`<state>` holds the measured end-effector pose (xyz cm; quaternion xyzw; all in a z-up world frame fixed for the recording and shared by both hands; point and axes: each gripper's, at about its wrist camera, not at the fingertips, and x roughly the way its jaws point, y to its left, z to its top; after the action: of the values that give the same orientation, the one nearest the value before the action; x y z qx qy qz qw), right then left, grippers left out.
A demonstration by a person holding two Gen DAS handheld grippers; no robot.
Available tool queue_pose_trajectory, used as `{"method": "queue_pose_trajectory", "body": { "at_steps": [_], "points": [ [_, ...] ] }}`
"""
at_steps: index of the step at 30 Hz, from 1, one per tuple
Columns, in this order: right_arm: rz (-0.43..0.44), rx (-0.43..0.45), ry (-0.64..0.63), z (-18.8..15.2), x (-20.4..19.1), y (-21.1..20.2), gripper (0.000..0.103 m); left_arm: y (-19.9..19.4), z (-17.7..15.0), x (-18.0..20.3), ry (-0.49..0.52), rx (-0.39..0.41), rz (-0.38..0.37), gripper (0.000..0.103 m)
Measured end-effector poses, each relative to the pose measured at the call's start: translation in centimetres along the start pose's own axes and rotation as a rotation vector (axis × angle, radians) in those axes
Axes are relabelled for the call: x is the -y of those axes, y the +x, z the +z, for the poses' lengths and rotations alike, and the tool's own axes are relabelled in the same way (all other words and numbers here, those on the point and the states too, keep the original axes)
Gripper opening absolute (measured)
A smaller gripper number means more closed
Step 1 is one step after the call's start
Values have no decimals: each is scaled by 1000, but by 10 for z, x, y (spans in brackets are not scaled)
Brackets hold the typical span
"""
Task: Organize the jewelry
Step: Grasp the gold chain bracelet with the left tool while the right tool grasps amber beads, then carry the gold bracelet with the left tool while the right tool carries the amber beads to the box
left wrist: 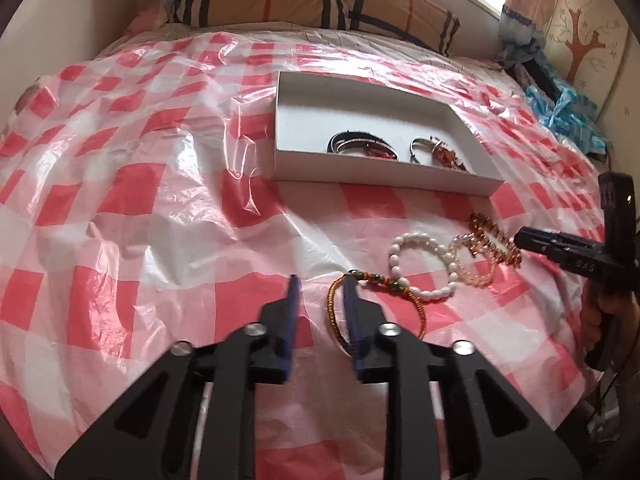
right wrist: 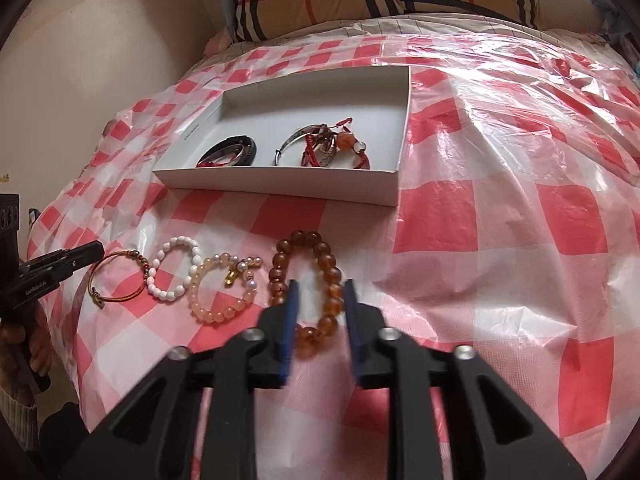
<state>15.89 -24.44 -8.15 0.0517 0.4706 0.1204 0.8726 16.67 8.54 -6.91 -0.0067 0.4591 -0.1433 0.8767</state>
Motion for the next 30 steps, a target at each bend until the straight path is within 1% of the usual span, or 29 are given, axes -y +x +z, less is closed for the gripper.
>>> {"method": "queue_pose_trajectory", "body": {
  "at_steps": [1,2,3,4,5,6,7,8,9,11,12,13,17,18,20,22,24,30],
  "points": [
    [-5,-4,-5,0,0,3,45,6,0,0,26,-17,22,56],
    [-10,-17,-12,-1,-1,9,45,11,-1,3,50,-23,48,57],
    [-4,-32,-15,-3,-2,14,45,16,-2,6,71,-39,53,57],
    [6,-33,-15,-6,-3,17,42,19,-2,7,76,-49,44,56],
    [19,-27,-13,-7,-4,17,32,20,-3,8,74,-50,41,53],
    [34,-27,-11,-7,-5,16,26,19,-4,9,71,-53,25,40],
    [48,-27,-11,-8,-6,15,15,18,-5,11,71,-58,16,30],
    [52,-27,-17,-8,-9,14,13,16,-5,14,79,-55,19,25],
    [49,-26,-28,-10,-12,11,13,14,-6,18,94,-54,23,16],
    [74,-6,-33,-12,-16,2,13,6,-7,26,125,-41,47,10],
    [82,10,-30,-13,-17,-4,13,0,-6,26,111,-34,19,5],
    [91,26,-22,-13,-17,-11,13,-6,-5,25,87,-24,-16,5],
    [175,89,46,-18,-15,-36,13,-34,-1,27,28,49,-122,4],
    [193,103,56,-18,-15,-41,13,-41,0,31,22,71,-141,4],
    [228,127,70,-19,-16,-51,13,-52,4,40,21,112,-155,4],
    [255,144,84,-19,-18,-58,13,-60,9,51,26,153,-143,4],
    [278,162,96,-17,-20,-64,13,-60,12,63,45,177,-104,5],
    [315,198,98,-15,-25,-74,13,-51,15,94,112,202,-1,5]
  ]
}}
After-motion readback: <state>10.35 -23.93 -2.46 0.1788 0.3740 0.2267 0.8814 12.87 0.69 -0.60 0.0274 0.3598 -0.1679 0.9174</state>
